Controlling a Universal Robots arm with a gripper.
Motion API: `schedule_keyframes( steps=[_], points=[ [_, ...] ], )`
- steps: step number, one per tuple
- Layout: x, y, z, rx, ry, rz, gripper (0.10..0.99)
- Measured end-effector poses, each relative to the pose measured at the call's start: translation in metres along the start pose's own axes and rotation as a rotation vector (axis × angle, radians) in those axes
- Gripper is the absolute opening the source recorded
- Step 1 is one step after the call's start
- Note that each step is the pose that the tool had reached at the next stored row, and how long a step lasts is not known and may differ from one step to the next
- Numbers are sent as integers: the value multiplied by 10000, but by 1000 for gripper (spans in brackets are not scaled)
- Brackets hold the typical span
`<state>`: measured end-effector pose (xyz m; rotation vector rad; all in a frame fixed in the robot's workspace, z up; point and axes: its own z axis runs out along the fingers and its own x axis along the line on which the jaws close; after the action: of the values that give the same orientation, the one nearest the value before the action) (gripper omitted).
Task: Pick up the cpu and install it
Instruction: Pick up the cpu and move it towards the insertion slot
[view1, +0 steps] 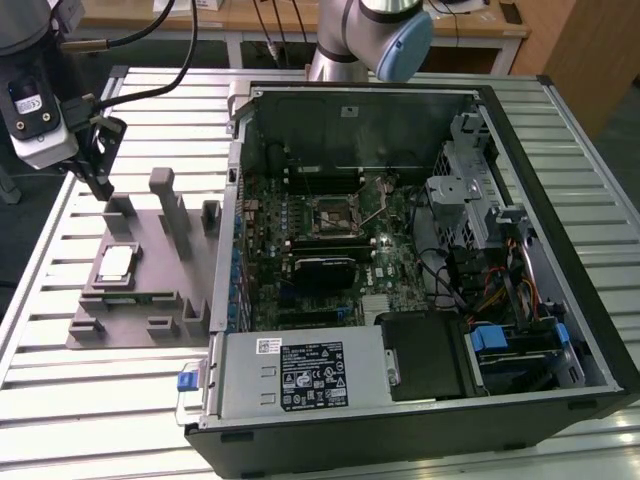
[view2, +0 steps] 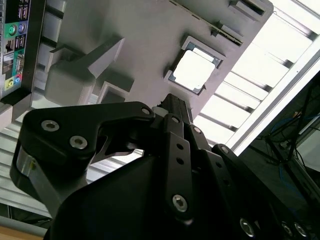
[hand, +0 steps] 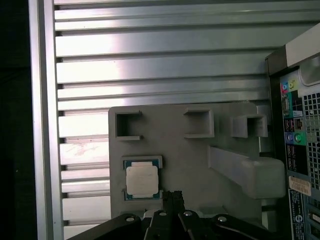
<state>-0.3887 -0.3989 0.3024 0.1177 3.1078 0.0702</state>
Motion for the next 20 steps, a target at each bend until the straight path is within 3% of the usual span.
schedule_keyframes(
  steps=[20],
  points=[
    [101,-10,64,-1,-2,0,106]
  ],
)
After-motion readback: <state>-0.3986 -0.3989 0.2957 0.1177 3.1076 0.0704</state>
